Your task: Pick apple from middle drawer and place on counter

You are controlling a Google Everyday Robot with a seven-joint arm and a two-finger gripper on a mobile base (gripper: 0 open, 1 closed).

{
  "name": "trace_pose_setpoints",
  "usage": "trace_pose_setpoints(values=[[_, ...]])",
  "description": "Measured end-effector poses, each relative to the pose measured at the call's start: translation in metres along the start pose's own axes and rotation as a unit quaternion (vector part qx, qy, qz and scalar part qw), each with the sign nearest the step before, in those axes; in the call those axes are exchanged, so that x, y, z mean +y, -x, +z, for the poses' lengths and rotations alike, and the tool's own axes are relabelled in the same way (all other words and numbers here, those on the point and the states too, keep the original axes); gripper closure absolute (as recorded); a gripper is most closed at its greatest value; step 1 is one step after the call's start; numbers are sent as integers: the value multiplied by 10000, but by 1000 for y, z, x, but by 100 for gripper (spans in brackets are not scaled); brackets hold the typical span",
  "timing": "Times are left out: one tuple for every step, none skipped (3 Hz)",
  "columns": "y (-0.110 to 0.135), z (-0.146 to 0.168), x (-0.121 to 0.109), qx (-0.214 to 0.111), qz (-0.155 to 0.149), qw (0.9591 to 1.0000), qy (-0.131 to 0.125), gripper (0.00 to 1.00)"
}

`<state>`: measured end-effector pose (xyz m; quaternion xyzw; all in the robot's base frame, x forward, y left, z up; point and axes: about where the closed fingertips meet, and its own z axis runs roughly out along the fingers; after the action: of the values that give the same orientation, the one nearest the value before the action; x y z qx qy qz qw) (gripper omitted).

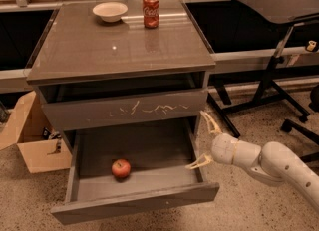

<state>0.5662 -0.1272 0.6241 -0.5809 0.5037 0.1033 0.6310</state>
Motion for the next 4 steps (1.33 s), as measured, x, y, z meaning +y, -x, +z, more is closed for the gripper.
trace_pose_setpoints(values=[[-10, -15, -45, 67, 3, 9999, -102, 0], [-18, -35, -99, 265, -113, 9990, -330, 0], [-23, -60, -155, 546, -185, 9963, -641, 0], [-25, -78, -198, 753, -242, 9930, -878, 0]])
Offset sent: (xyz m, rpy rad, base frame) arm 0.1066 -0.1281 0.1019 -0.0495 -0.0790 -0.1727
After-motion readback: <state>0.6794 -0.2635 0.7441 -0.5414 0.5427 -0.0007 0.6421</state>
